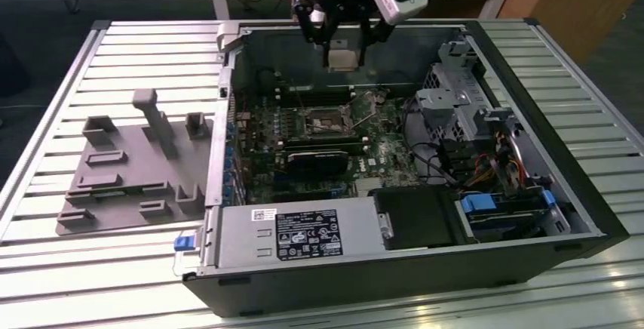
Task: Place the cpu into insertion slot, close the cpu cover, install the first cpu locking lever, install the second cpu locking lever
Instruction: 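Place the cpu into insertion slot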
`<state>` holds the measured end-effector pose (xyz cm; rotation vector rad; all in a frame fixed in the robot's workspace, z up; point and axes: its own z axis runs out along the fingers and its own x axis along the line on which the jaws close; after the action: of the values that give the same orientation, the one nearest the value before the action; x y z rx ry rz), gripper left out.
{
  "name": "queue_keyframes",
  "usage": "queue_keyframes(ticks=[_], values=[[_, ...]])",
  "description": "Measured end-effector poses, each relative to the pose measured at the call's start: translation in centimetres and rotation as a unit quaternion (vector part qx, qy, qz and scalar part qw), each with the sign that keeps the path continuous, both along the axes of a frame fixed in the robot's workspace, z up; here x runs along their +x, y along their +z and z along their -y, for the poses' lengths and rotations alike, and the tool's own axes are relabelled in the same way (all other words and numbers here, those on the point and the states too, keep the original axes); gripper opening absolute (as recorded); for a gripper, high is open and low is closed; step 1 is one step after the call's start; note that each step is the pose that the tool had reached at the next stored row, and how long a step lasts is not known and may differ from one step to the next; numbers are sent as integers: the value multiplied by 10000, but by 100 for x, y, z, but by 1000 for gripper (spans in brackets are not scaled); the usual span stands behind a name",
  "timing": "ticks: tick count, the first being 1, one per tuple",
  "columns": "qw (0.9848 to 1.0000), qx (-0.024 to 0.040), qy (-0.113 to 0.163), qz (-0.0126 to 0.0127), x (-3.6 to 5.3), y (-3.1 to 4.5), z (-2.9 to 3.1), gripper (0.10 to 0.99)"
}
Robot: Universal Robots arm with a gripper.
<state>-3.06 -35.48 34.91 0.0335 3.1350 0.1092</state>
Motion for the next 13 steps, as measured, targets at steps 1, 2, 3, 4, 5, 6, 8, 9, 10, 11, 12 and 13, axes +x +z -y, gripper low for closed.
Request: queue_keyframes(ticks=[1,2,3,4,5,6,8,9,10,11,12,13], values=[[10000,-1,3,4,0,-14,0,541],[10000,-1,4,7,0,-29,0,541],[10000,-1,5,11,0,-44,0,541],[10000,-3,5,15,0,-55,0,541],[10000,-7,6,18,0,-65,0,541],[10000,-9,6,20,0,-76,0,541],[10000,-13,6,24,0,-100,0,541],[10000,-14,6,28,0,-116,0,541],[10000,-14,6,33,0,-134,0,541],[10000,-14,6,38,0,-153,0,541],[10000,-14,6,42,0,-170,0,541],[10000,-15,7,43,0,-180,0,541]])
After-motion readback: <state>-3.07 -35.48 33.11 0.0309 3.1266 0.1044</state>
